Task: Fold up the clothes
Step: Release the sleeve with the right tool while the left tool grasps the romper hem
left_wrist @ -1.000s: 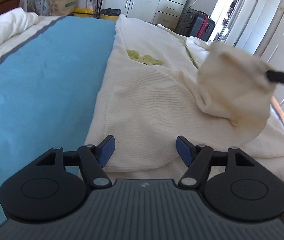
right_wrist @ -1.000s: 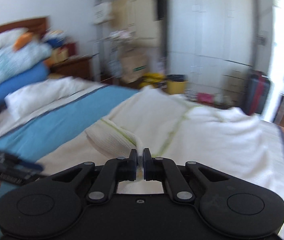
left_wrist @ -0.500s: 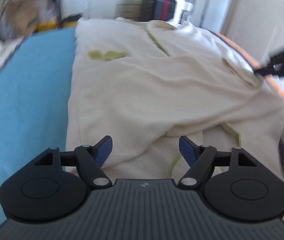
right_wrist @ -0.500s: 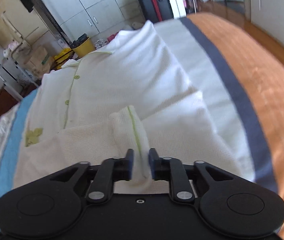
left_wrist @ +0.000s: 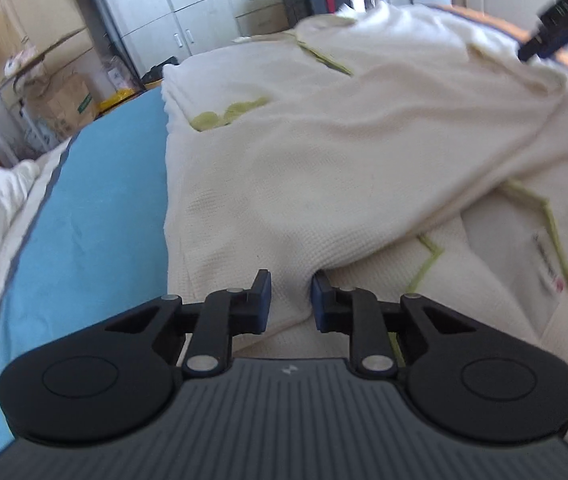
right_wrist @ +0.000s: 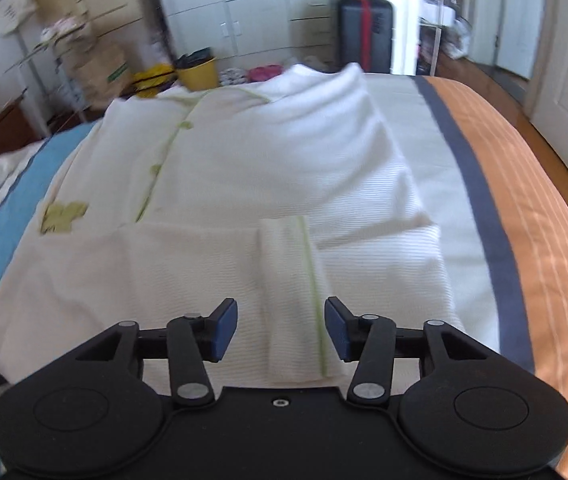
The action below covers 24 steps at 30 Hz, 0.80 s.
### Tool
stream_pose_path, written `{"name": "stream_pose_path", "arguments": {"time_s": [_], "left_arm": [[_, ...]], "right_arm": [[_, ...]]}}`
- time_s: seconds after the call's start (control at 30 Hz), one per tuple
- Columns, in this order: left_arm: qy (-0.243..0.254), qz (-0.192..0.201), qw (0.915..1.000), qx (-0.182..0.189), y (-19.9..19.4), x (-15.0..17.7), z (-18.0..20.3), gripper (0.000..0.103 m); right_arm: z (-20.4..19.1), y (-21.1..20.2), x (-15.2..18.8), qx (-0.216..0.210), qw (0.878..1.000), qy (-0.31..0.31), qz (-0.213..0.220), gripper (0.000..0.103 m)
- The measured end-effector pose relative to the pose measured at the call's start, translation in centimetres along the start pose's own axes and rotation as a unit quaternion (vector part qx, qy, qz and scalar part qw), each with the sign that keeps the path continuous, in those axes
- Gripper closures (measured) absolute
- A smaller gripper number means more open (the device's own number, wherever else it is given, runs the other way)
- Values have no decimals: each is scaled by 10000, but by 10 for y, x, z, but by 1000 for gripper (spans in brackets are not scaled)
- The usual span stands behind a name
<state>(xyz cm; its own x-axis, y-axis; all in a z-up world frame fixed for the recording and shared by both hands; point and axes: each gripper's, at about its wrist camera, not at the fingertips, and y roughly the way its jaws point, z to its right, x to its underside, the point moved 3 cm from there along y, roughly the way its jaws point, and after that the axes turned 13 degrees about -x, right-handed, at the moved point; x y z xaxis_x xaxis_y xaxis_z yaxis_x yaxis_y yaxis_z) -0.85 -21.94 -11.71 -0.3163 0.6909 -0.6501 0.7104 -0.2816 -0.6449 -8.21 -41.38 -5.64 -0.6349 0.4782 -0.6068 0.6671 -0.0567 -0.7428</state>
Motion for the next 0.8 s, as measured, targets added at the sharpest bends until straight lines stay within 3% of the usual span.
{"name": "stream_pose_path", "arguments": {"time_s": [0.1,0.17,0.2,0.23,0.37,0.5,0.53,0.63,0.7,0.8], "left_arm": [[234,138,9995,-176,0,1,7,81],[136,147,9995,-242,1,0,4,86],[2,126,9995,-303,1,-2,0,101],[-132,105,9992,-365,1,-3,-4,100],[-625,407,9940,-795,-17,-9,-30,101],[-1216,552,9804,-1447,-43,-6,-64,101],[-1523,488,9750,-1540,-49,-1,-76,101],[-2148,113,9613,-1718,-50,26,-98,100],[-1929,-455,9668,-1611,-32,36,-98,99],[-1869,-922,9631,-1705,-17,40,-98,98]], "right_arm": [[0,10,-2,136,9997,-164,-101,46],[0,17,-3,226,9992,-273,-168,52],[0,20,-4,271,9989,-328,-202,79],[0,23,-4,316,9985,-382,-235,97],[5,4,-5,36,9999,-110,28,96],[11,-26,-6,-404,9977,334,429,96],[13,-33,-6,-514,9963,444,529,96],[19,-18,4,-607,9955,721,46,96],[21,-3,8,-590,9941,879,-216,95],[20,6,11,-655,9917,1048,-351,86]]}}
